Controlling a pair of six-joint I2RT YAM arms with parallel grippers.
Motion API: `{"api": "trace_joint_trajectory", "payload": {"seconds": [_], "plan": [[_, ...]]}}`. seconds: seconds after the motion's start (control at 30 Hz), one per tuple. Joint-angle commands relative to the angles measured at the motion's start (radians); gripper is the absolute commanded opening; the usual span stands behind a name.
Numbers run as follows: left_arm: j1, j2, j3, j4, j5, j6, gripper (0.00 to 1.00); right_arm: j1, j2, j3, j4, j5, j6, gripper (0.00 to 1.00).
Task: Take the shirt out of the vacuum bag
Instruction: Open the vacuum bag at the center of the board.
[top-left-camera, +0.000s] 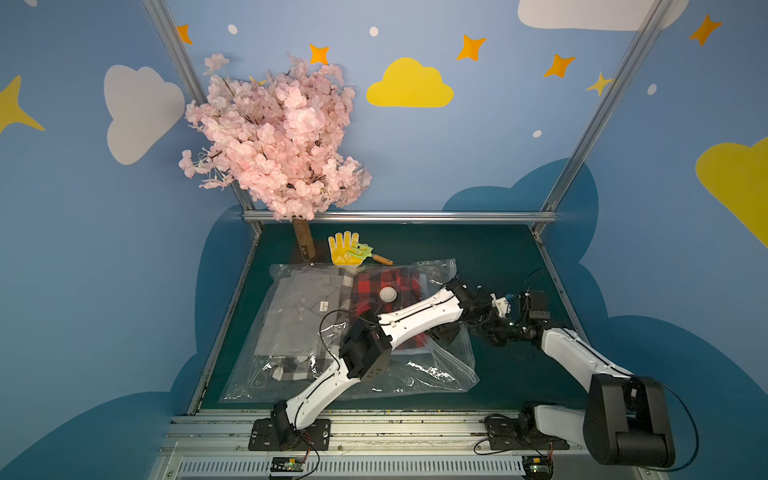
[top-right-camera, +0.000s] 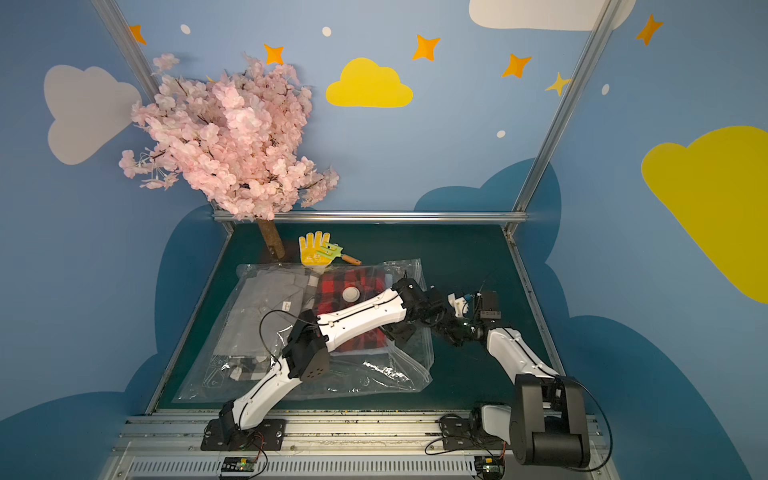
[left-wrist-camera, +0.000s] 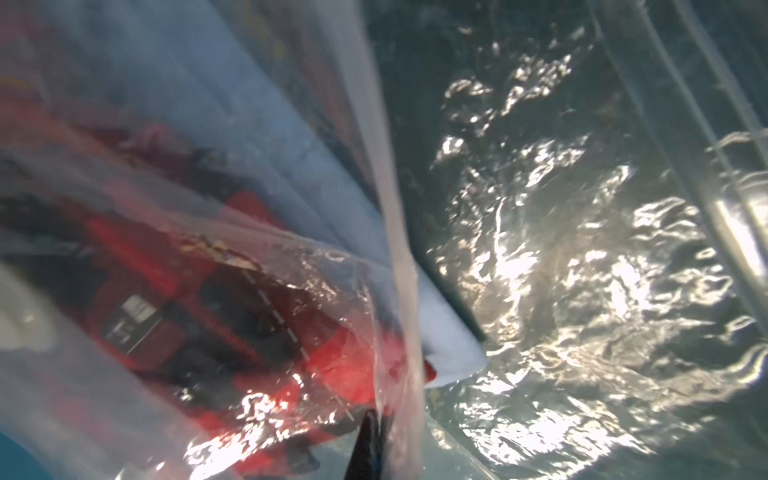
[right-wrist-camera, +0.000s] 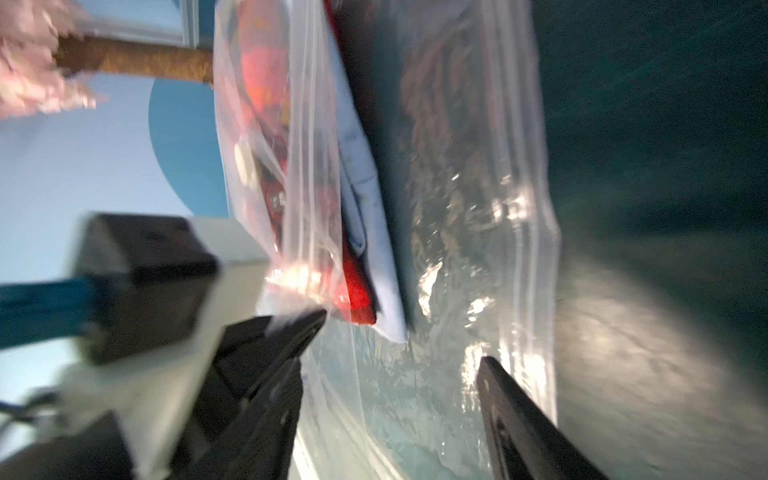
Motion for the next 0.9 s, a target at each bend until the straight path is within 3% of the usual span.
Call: {"api": "trace_joint_trajectory", "payload": {"seconds": [0.0, 0.3, 0.53, 0.87], "plan": [[0.007, -0.166, -0.081, 0.059, -0.027, -0.027, 0.06, 0.088, -0.015, -0.014, 0.164, -0.064, 0.121, 0.64], [-0.003, -0.310, -0.298, 0.185, 0.000, -0.086, 0.06, 0.177, 0.175, 0.025, 0.379, -0.090, 0.215, 0.42], [-0.010, -0.351, -0.397, 0.254, 0.000, -0.114, 0.05, 0.220, 0.299, 0.172, 0.307, -0.096, 0.142, 0.41], [0.027, -0.543, -0.724, 0.476, 0.047, -0.198, 0.05, 0.312, 0.474, 0.204, 0.476, -0.060, 0.173, 0.42]]}}
